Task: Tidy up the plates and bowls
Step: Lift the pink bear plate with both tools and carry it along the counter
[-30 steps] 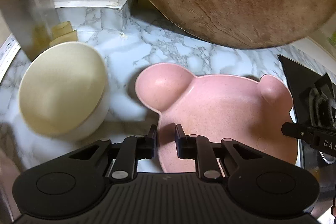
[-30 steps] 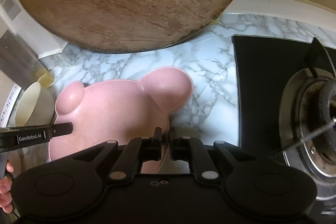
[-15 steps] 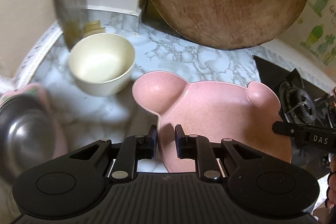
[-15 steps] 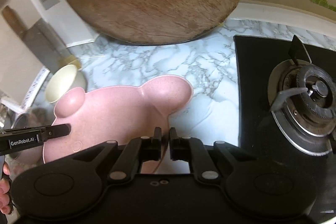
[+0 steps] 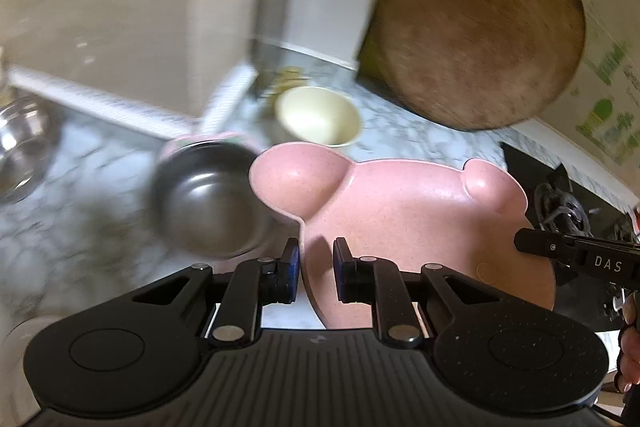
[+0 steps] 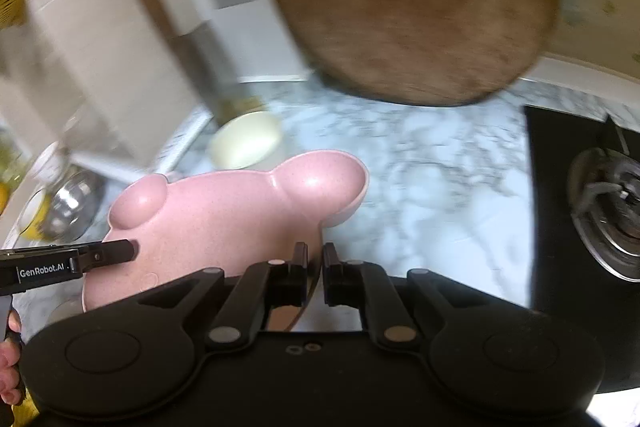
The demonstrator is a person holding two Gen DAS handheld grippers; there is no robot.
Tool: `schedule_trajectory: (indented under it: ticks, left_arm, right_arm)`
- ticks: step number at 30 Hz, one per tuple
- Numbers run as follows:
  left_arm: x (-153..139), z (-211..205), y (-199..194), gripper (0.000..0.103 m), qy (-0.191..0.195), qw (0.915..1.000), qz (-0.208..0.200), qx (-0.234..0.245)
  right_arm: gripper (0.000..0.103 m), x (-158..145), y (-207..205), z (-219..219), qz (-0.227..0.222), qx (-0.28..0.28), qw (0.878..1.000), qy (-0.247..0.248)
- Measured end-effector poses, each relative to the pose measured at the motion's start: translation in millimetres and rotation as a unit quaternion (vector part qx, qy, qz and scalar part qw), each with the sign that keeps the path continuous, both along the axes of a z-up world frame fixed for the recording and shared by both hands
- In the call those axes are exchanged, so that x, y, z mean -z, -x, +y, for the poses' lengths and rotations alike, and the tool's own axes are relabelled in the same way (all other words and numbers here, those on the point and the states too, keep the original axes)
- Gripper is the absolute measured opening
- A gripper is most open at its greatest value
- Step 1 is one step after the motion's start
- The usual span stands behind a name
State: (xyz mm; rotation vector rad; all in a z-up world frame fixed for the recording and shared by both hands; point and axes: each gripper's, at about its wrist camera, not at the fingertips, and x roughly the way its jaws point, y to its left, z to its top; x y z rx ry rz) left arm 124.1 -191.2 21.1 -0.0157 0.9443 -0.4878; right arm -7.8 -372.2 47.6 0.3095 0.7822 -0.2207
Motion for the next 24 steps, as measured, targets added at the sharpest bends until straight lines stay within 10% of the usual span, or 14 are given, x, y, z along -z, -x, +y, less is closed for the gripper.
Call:
schedule_trajectory:
  ticks: [24]
  left_arm:
    - [24,247,74,0.017,-0.027,0.977,0.005,-0.212]
  right_arm:
    - [0.009,42,-52,249,0.034,-0.23,0.972,0.024]
